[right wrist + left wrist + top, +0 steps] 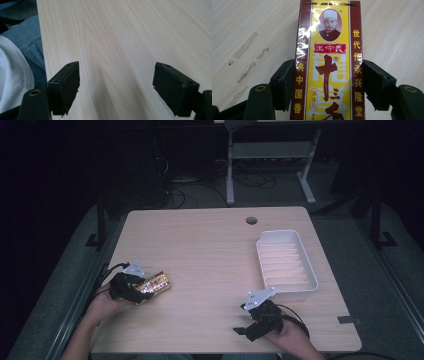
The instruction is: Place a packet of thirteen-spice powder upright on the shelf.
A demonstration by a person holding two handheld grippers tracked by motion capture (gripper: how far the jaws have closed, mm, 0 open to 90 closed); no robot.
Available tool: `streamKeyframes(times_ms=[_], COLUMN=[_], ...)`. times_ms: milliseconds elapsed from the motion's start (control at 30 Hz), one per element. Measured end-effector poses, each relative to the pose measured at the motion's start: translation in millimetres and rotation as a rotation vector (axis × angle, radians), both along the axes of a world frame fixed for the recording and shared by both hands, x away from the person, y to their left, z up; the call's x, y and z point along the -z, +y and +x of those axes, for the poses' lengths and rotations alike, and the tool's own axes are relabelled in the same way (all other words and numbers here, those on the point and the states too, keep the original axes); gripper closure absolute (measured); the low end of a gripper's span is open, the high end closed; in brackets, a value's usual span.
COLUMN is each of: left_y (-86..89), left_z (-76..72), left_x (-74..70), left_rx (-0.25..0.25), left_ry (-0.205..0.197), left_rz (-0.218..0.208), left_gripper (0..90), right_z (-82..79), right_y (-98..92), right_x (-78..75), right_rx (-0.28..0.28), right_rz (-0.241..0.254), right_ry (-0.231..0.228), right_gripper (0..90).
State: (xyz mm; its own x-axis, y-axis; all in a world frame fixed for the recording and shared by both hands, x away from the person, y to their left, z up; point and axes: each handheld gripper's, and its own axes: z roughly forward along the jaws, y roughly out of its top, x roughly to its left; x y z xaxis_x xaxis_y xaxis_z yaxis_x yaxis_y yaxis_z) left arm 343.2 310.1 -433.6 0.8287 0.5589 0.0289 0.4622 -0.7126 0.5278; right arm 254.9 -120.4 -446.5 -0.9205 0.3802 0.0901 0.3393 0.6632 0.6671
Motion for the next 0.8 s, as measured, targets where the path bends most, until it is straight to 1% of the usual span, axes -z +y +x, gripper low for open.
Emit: streamKeyframes(times_ms=[67,367,700,800], left_y=[-0.6,-9.2,-24.7,-29.7], left_z=[-2.0,-10.9,-20.1,-22.7], left_x=[-3.1,-21.3,-31.4,-34.4], left_rx=[-0.002,0.032,0.063,0.077], left_ry=[-0.004,-0.05,-0.076,-0.081], left_rz=[-0.003,-0.017,-0.046,-0.063], left_gripper=[32.1,32.1,32.0,32.0], right_z=[0.2,1.4,4.3,6.6], right_y=[0.7,3.5,2.4,2.6], right_x=[-0.7,-6.0,-13.1,-16.1], right_rx=[0.004,0.008,0.026,0.023], right_rz=[0.004,0.02,0.051,0.06], right_ry=[0.002,-0.004,0.009,0.01], right_gripper=[20.9,20.9,20.0,19.6])
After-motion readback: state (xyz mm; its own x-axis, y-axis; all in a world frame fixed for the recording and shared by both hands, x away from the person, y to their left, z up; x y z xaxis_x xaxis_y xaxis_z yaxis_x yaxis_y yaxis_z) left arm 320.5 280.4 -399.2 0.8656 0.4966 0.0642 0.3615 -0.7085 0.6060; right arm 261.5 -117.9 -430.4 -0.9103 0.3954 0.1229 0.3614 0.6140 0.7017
